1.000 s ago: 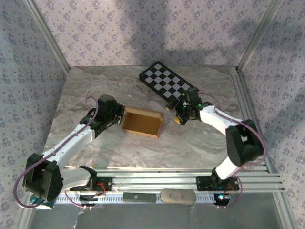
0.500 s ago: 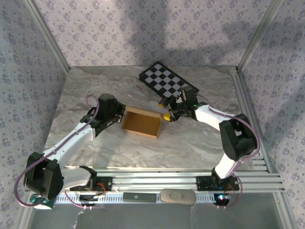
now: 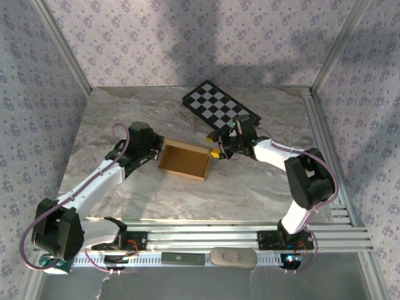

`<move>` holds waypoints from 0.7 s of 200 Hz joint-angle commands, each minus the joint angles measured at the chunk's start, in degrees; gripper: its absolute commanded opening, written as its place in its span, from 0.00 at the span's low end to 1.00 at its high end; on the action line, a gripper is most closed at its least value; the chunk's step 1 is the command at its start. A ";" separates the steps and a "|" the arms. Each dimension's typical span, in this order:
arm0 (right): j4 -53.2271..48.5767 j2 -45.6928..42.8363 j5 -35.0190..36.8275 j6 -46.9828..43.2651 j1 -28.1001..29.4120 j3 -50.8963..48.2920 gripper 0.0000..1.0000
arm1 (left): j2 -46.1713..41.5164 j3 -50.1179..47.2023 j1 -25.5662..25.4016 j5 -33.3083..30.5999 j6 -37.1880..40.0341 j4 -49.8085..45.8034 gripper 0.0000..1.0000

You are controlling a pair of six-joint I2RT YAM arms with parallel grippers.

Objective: Fold the paper box

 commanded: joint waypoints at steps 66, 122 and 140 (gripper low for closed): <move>0.92 -2.39 -2.50 2.61 2.37 -0.39 0.39 | 2.73 5.68 1.21 2.23 3.93 -2.81 0.00; 4.34 -2.48 -1.12 5.40 3.42 -2.08 0.18 | 3.36 5.34 1.17 2.86 4.26 -2.12 0.00; 3.82 -2.87 -0.60 5.35 3.07 -2.40 0.13 | 3.26 5.03 1.42 4.05 4.74 -1.28 0.08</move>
